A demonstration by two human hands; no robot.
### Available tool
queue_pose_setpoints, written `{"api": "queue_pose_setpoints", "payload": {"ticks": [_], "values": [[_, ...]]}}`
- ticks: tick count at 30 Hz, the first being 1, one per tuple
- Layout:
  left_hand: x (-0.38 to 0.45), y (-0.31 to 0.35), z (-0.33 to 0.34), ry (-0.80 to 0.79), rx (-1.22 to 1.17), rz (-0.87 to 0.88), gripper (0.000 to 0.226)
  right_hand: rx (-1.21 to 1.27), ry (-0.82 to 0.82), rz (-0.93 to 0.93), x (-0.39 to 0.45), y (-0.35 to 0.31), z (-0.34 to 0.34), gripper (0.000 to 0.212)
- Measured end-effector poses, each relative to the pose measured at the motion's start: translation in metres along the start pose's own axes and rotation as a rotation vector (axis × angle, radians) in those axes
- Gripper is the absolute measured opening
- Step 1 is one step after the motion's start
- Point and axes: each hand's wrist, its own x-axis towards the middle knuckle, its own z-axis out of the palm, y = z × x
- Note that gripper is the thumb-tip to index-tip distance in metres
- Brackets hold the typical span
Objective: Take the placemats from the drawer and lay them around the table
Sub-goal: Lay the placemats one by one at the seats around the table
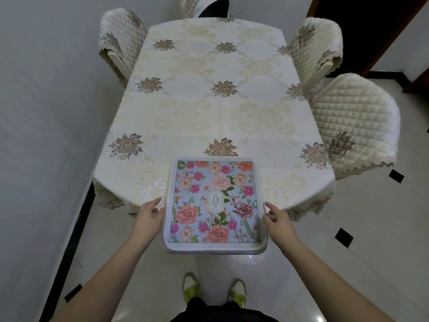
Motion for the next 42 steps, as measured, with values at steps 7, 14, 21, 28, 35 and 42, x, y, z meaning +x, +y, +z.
{"api": "queue_pose_setpoints", "payload": {"ticks": [7, 14, 21, 28, 35, 42], "values": [[-0.009, 0.008, 0.005, -0.118, 0.080, 0.067, 0.030, 0.206, -0.076, 0.024, -0.006, -0.009, 0.003, 0.044], [-0.016, 0.013, 0.005, -0.052, 0.126, 0.102, 0.045, 0.057, -0.043, -0.017, 0.001, 0.003, 0.023, 0.058], [-0.029, 0.024, 0.006, -0.076, -0.144, 0.067, 0.040, 0.151, -0.036, 0.047, 0.007, 0.003, 0.019, 0.070], [-0.032, 0.030, 0.006, -0.092, -0.285, 0.056, 0.041, 0.349, 0.059, 0.055, -0.009, -0.026, 0.009, 0.032], [-0.019, 0.028, 0.005, -0.093, -0.244, 0.007, 0.065, 0.302, 0.104, -0.093, -0.019, -0.044, 0.012, 0.028], [-0.008, 0.034, 0.007, -0.154, -0.235, -0.031, 0.070, 0.153, -0.051, -0.120, -0.010, -0.050, 0.012, 0.063]]}}
